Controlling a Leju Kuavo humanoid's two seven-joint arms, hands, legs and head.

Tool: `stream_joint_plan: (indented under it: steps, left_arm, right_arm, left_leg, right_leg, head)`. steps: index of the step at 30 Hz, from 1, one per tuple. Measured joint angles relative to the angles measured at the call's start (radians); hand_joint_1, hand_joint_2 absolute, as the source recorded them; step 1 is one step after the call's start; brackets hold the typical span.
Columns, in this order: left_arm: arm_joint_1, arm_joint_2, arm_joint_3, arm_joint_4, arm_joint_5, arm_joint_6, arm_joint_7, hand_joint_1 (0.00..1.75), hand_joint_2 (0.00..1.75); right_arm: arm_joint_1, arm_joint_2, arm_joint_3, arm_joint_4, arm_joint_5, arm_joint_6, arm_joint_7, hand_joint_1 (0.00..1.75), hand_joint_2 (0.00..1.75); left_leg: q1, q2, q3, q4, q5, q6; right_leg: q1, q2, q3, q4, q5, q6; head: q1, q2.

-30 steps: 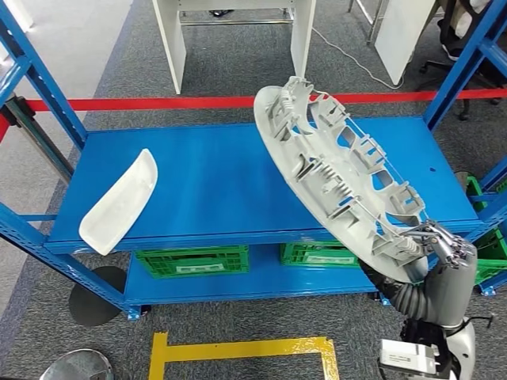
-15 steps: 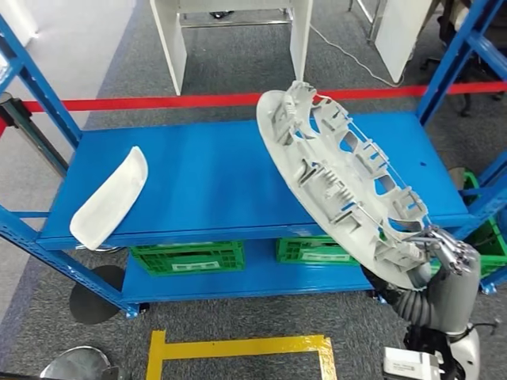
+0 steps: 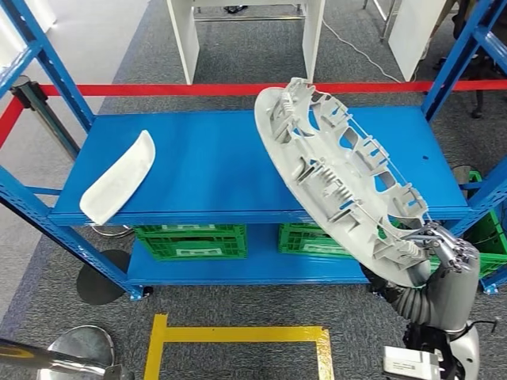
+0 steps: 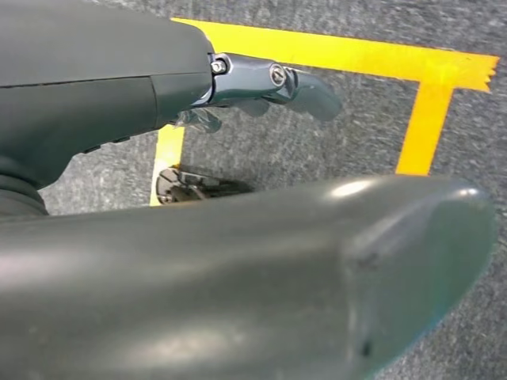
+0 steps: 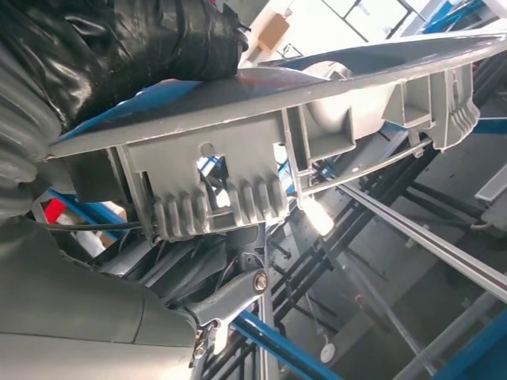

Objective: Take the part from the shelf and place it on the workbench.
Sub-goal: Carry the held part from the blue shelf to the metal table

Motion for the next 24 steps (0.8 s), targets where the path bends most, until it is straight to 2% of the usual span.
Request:
stream_joint_plan:
  steps: [2,3,4,6,7,8,9,10,11,12,13,14,15,17,18,19,21,22,23,24]
  left_arm:
    - [-0.001,-0.003,-0.001,0.000,-0.005,0.007,0.002,0.00,0.00]
    - [-0.003,-0.005,-0.002,0.000,-0.008,0.012,0.004,0.00,0.00]
    - [-0.006,-0.007,-0.003,0.000,-0.010,0.018,0.005,0.00,0.00]
    - [-0.011,-0.009,-0.007,0.000,-0.014,0.027,0.008,0.00,0.00]
    - [-0.011,-0.011,-0.009,0.000,-0.016,0.031,0.011,0.00,0.00]
    - [-0.010,-0.013,-0.013,0.000,-0.018,0.036,0.013,0.00,0.00]
    - [-0.010,-0.014,-0.017,0.000,-0.021,0.041,0.016,0.00,0.00]
    - [-0.009,-0.016,-0.021,0.000,-0.025,0.046,0.017,0.00,0.00]
    - [-0.009,-0.018,-0.025,0.000,-0.029,0.051,0.018,0.00,0.00]
    - [-0.008,-0.018,-0.028,0.000,-0.033,0.055,0.018,0.00,0.00]
    - [-0.007,-0.019,-0.032,0.000,-0.038,0.059,0.018,0.00,0.00]
    - [-0.004,-0.019,-0.036,-0.001,-0.043,0.062,0.017,0.00,0.00]
    - [-0.001,-0.018,-0.042,-0.001,-0.047,0.064,0.016,0.00,0.00]
    - [0.005,-0.016,-0.051,-0.001,-0.050,0.065,0.013,0.00,0.00]
    - [0.006,-0.015,-0.055,-0.001,-0.052,0.064,0.012,0.00,0.00]
    - [0.005,-0.014,-0.059,-0.001,-0.053,0.062,0.011,0.00,0.00]
    - [-0.001,-0.014,-0.070,-0.001,-0.057,0.059,0.009,0.00,0.00]
    - [-0.005,-0.014,-0.075,-0.001,-0.059,0.057,0.009,0.00,0.00]
    - [-0.009,-0.014,-0.080,-0.001,-0.062,0.056,0.009,0.00,0.00]
    - [-0.012,-0.015,-0.085,-0.001,-0.063,0.056,0.009,0.00,0.00]
  right_arm:
    - [0.000,0.000,0.000,-0.001,-0.001,0.001,0.000,1.75,1.75]
    - [0.000,0.000,0.000,-0.001,-0.002,0.002,-0.001,1.75,1.75]
    - [-0.001,-0.001,0.000,-0.002,-0.002,0.002,-0.003,1.75,1.75]
    - [-0.002,-0.002,0.000,-0.003,-0.003,0.003,-0.007,1.75,1.75]
    - [-0.001,-0.003,-0.001,-0.003,-0.005,0.004,-0.009,1.75,1.75]
    - [0.001,-0.003,-0.002,-0.003,-0.007,0.006,-0.010,1.75,1.75]
    - [0.004,-0.003,-0.003,-0.004,-0.008,0.009,-0.011,1.75,1.75]
    - [0.008,-0.003,-0.005,-0.005,-0.009,0.011,-0.013,1.75,1.75]
    - [0.012,-0.003,-0.006,-0.008,-0.009,0.012,-0.014,1.75,1.75]
    - [0.018,-0.003,-0.008,-0.011,-0.009,0.012,-0.018,1.75,1.75]
    - [0.028,-0.002,-0.010,-0.017,-0.008,0.011,-0.023,1.75,1.75]
    - [0.042,-0.002,-0.013,-0.024,-0.007,0.008,-0.030,1.75,1.75]
    - [0.058,-0.002,-0.016,-0.031,-0.008,0.006,-0.038,1.75,1.75]
    - [0.084,-0.002,-0.021,-0.042,-0.013,0.002,-0.055,1.75,1.75]
    - [0.092,-0.002,-0.024,-0.045,-0.017,0.003,-0.061,1.75,1.75]
    - [0.098,-0.002,-0.028,-0.048,-0.020,0.004,-0.066,1.75,1.75]
    - [0.104,-0.002,-0.034,-0.054,-0.023,0.008,-0.071,1.75,1.75]
    - [0.105,-0.002,-0.037,-0.055,-0.023,0.011,-0.072,1.75,1.75]
    - [0.107,-0.002,-0.040,-0.056,-0.024,0.014,-0.072,1.75,1.75]
    - [0.109,-0.002,-0.042,-0.057,-0.026,0.018,-0.073,1.75,1.75]
  left_leg:
    - [0.004,0.000,-0.005,-0.024,0.025,-0.002]
    - [0.007,0.001,-0.009,-0.036,0.040,-0.002]
    - [0.012,0.002,-0.017,-0.046,0.054,-0.004]
    - [0.012,0.002,-0.041,-0.046,0.074,-0.004]
    - [0.012,0.001,-0.054,-0.043,0.082,-0.007]
    - [0.013,0.001,-0.067,-0.039,0.089,-0.009]
    - [0.014,0.001,-0.081,-0.032,0.094,-0.012]
    - [0.016,0.001,-0.095,-0.024,0.099,-0.016]
    - [0.018,0.001,-0.109,-0.014,0.103,-0.020]
    - [0.018,0.000,-0.122,-0.004,0.107,-0.025]
    - [0.016,-0.002,-0.131,0.005,0.111,-0.030]
    - [0.014,-0.004,-0.138,0.012,0.116,-0.035]
    - [0.013,-0.007,-0.142,0.015,0.123,-0.040]
    - [0.014,-0.010,-0.151,0.020,0.127,-0.050]
    - [0.015,-0.010,-0.159,0.031,0.109,-0.056]
    - [0.017,-0.010,-0.168,0.059,0.075,-0.063]
    - [0.025,-0.009,-0.192,0.165,-0.023,-0.074]
    - [0.029,-0.009,-0.199,0.223,-0.059,-0.078]
    - [0.032,-0.009,-0.197,0.264,-0.073,-0.081]
    - [0.034,-0.009,-0.182,0.275,-0.065,-0.082]
  right_leg:
    - [-0.003,0.002,-0.008,-0.001,0.001,0.011]
    - [-0.002,0.009,-0.019,0.013,-0.019,0.016]
    - [-0.002,0.016,-0.033,0.045,-0.053,0.020]
    - [-0.006,0.028,-0.064,0.153,-0.137,0.028]
    - [-0.007,0.029,-0.073,0.206,-0.161,0.033]
    - [-0.009,0.029,-0.071,0.238,-0.165,0.037]
    - [-0.011,0.029,-0.054,0.237,-0.150,0.041]
    - [-0.013,0.029,-0.019,0.199,-0.122,0.045]
    - [-0.016,0.030,0.027,0.134,-0.102,0.049]
    - [-0.018,0.032,0.077,0.064,-0.095,0.052]
    - [-0.018,0.035,0.111,0.012,-0.097,0.049]
    - [-0.018,0.038,0.126,-0.019,-0.107,0.045]
    - [-0.016,0.040,0.131,-0.027,-0.110,0.038]
    - [-0.017,0.036,0.114,-0.025,-0.098,0.020]
    - [-0.019,0.034,0.107,-0.025,-0.089,0.010]
    - [-0.021,0.030,0.096,-0.026,-0.079,0.001]
    - [-0.020,0.026,0.073,-0.026,-0.059,-0.010]
    - [-0.020,0.024,0.060,-0.025,-0.048,-0.011]
    - [-0.020,0.023,0.046,-0.025,-0.037,-0.011]
    - [-0.019,0.021,0.033,-0.024,-0.027,-0.010]
  head:
    - [0.000,0.000]
    - [0.001,0.000]
    - [0.002,0.000]
    - [0.004,0.000]
    - [0.004,0.000]
    - [0.004,0.000]
    - [0.004,0.000]
    - [0.005,0.000]
    - [0.005,0.000]
    - [0.005,0.000]
    - [0.005,0.000]
    - [0.005,0.000]
    - [0.005,0.000]
    - [0.005,0.000]
    - [0.004,0.000]
    - [0.002,0.000]
    - [-0.001,0.000]
    - [-0.001,0.000]
    - [-0.001,0.000]
    - [-0.002,0.000]
